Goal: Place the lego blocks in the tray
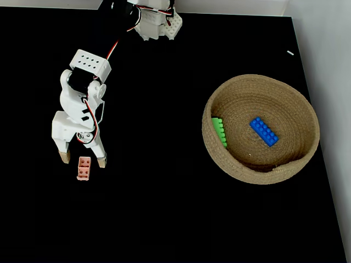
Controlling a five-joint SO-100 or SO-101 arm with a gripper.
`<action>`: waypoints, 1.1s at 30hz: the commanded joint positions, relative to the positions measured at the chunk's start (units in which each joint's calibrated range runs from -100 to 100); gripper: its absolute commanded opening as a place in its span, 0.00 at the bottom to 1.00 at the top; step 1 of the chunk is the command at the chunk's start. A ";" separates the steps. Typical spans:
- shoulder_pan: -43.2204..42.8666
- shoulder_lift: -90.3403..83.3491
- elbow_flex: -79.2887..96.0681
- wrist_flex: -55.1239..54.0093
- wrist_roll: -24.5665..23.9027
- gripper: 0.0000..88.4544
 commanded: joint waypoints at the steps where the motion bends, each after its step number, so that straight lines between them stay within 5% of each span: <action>1: -0.57 -1.05 -5.21 -0.90 -0.59 0.33; 9: -3.37 0.15 -6.49 -0.90 -1.76 0.25; 16: -5.43 0.15 -6.67 -1.15 -3.17 0.00; 23: -4.85 -4.58 -2.38 -0.90 -2.25 0.00; 33: -8.56 -39.06 18.68 6.43 -2.00 0.00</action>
